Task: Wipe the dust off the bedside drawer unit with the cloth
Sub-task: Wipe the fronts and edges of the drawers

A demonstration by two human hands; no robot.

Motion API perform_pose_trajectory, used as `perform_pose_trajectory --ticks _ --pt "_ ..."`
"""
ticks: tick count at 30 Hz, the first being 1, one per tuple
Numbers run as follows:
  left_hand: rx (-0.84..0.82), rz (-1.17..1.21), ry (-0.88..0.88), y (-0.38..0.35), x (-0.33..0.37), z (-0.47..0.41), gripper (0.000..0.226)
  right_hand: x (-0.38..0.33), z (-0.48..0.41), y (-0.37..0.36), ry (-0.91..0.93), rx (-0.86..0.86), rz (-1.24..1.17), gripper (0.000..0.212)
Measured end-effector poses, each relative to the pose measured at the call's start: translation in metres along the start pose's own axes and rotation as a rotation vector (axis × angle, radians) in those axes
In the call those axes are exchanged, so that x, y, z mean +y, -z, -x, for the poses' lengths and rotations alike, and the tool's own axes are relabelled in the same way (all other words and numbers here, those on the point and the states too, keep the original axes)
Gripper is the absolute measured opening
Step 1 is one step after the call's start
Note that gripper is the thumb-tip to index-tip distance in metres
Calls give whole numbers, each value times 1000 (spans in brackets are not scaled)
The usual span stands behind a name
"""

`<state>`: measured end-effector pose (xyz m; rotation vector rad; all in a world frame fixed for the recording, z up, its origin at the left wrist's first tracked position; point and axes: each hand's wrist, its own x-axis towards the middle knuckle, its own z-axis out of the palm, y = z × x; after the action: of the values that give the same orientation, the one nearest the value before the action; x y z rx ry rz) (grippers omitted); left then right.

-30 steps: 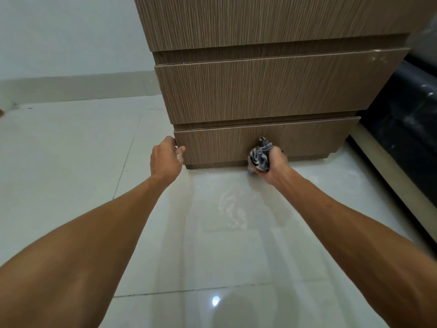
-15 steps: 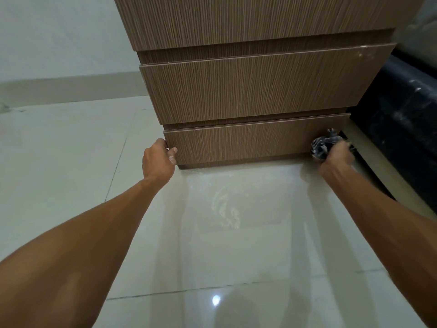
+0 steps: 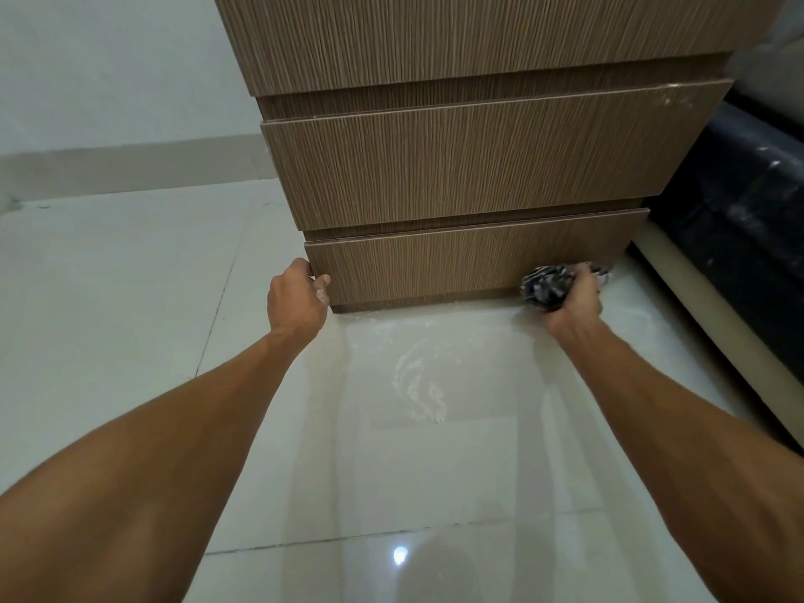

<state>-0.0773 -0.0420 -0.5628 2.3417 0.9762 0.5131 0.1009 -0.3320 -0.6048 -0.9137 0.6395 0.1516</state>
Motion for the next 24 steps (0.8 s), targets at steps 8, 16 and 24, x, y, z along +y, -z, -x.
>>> perform_pose_trajectory --ticks 8,16,24 --pt "-4 29 -39 0 -7 -4 20 81 53 -36 -98 -21 109 9" --pt "-63 39 -87 6 -18 -7 19 142 99 -69 -212 -152 145 6" --pt "-211 -70 -73 22 -39 -4 23 180 140 -95 -365 -451 279 14"
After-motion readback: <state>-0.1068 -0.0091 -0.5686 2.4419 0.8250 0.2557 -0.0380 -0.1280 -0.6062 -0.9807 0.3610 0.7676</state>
